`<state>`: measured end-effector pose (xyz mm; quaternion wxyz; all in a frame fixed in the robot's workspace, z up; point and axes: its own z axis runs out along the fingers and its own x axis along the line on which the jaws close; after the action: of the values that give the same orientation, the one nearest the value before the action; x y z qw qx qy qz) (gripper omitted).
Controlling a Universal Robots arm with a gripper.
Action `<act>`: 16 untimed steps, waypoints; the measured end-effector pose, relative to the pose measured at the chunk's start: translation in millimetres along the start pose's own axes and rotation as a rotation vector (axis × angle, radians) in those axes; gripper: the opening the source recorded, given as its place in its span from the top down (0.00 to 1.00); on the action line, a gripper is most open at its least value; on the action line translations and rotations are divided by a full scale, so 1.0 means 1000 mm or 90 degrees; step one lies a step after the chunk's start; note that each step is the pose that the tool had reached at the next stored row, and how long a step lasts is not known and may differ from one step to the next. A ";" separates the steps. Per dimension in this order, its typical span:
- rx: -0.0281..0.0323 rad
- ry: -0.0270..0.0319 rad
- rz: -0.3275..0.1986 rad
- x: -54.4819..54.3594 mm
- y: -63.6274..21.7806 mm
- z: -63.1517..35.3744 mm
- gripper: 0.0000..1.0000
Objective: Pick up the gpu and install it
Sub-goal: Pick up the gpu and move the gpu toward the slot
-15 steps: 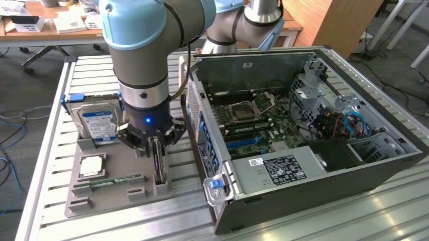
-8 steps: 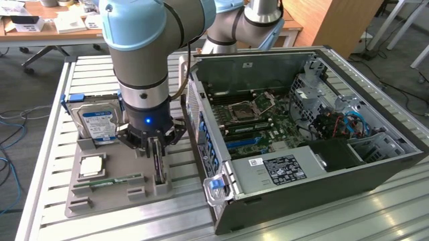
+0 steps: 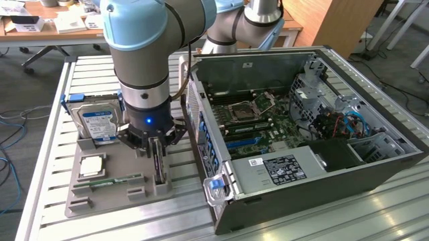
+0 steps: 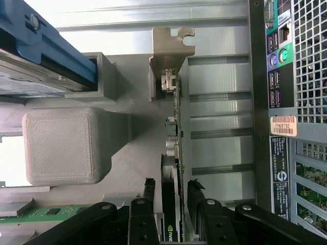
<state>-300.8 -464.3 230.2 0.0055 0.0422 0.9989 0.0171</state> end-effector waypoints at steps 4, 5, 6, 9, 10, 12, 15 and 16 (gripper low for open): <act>0.0000 0.0000 0.000 0.000 0.0000 0.0000 0.61; 0.0000 0.0000 0.000 0.000 0.0000 0.0000 0.61; 0.0000 0.0000 0.000 0.000 0.0000 0.0000 0.61; 0.0000 0.0000 0.000 0.000 0.0000 0.0000 0.63; 0.0000 0.0001 0.000 0.000 0.0000 -0.0001 0.69; 0.0000 0.0001 0.000 0.000 0.0000 0.0000 0.74; 0.0001 0.0000 0.000 0.000 0.0000 0.0000 0.74; 0.0001 0.0000 0.000 0.000 0.0000 0.0000 0.74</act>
<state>-300.8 -464.3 230.2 0.0055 0.0422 0.9989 0.0171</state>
